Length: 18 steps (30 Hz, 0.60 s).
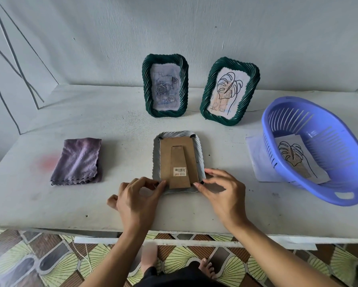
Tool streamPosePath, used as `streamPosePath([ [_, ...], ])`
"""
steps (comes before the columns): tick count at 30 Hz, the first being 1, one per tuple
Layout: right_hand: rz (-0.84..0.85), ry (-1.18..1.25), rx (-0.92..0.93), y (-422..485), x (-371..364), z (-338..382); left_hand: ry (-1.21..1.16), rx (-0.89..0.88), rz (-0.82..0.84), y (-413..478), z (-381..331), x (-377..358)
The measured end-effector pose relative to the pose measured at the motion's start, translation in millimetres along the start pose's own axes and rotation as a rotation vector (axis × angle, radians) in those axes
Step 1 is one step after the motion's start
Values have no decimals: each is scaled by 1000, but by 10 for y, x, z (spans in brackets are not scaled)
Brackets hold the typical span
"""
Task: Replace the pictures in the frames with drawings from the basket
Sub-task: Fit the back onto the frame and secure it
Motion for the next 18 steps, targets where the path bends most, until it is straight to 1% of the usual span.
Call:
streamPosePath([
  [8,-2,43,-65,-4,-56,-37,9,-10,29,14,-13,-86],
  [12,-10,68,-81,14,-56,-64,-13,-52,12,2,-28,-73],
  [18,-29,42,-114,19,-85,-57,-7,-134,-42,-42,-56,-80],
])
Point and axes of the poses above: each hand's wrist, its own y-axis towards the middle knuckle, its own x-axis out of the back of the hand, z = x × y, the point moved 8 cm from there along y, towards the middle knuckle, and after that the axes turned 14 degrees about y, right-handed, at the moved point
